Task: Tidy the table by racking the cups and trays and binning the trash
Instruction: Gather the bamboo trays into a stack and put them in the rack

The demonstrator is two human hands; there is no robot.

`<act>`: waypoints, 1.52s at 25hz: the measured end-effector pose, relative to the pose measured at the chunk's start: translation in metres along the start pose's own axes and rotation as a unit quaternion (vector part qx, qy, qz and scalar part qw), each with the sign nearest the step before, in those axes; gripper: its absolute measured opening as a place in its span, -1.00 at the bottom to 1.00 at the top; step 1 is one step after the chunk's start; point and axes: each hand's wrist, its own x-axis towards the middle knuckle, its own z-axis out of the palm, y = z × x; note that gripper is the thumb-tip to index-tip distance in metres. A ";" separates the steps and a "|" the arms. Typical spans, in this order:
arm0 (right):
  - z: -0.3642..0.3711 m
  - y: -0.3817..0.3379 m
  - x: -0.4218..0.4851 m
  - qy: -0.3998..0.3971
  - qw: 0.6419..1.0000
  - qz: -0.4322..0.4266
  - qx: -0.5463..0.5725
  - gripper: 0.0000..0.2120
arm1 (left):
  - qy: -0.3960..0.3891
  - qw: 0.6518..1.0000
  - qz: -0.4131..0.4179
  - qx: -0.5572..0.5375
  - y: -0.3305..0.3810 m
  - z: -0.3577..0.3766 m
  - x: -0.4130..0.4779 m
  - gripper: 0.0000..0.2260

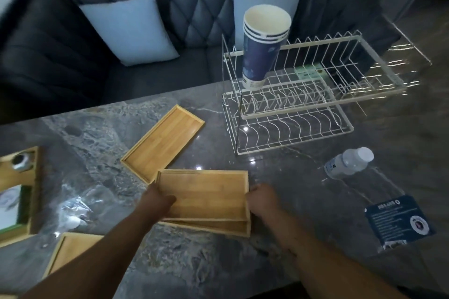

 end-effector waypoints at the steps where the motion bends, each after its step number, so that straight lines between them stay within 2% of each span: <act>1: -0.004 -0.006 0.006 -0.009 1.000 -0.015 -0.010 -0.86 | 0.001 0.999 -0.014 -0.037 0.001 0.000 -0.002 -0.53; 4: -0.013 -0.020 0.017 -0.022 0.998 -0.060 -0.016 -0.86 | -0.006 0.990 -0.054 -0.129 0.006 -0.002 -0.012 -0.59; 7: -0.018 -0.023 0.016 -0.042 0.996 -0.072 0.026 -0.95 | -0.005 0.977 -0.074 -0.202 0.019 -0.003 -0.032 -0.69; 10: -0.020 -0.012 0.012 -0.075 0.995 -0.061 0.009 -0.73 | 0.010 0.974 -0.071 -0.214 0.031 -0.004 -0.058 -0.90; 11: -0.021 -0.007 0.011 -0.083 0.994 -0.063 -0.007 -0.73 | 0.014 0.975 -0.067 -0.210 0.034 -0.004 -0.063 -0.88; 12: -0.021 -0.004 0.012 -0.089 0.993 -0.069 -0.022 -0.77 | 0.017 0.978 -0.063 -0.199 0.034 -0.003 -0.064 -0.86; 15: -0.019 0.000 0.018 -0.091 0.991 -0.081 -0.053 -0.85 | 0.024 0.987 -0.071 -0.143 0.025 0.001 -0.056 -0.57; 16: -0.017 -0.002 0.019 -0.085 0.991 -0.081 -0.057 -0.88 | 0.029 0.990 -0.074 -0.115 0.017 0.004 -0.049 -0.56; 18: -0.015 -0.003 0.020 -0.063 0.994 -0.071 -0.059 -0.98 | 0.041 0.995 -0.079 -0.052 0.001 0.009 -0.033 -0.66; 24: -0.015 0.007 0.021 -0.022 0.996 -0.034 -0.075 -0.68 | 0.061 0.994 -0.068 0.062 -0.012 0.010 -0.012 -0.66; 28: -0.013 0.011 0.018 -0.017 0.992 -0.047 -0.119 -0.79 | 0.075 0.991 -0.047 0.104 -0.013 0.010 -0.008 -0.68; 38: -0.011 0.014 0.017 -0.004 0.992 -0.045 -0.120 -0.74 | 0.085 0.982 -0.016 0.167 -0.022 0.008 -0.005 -0.72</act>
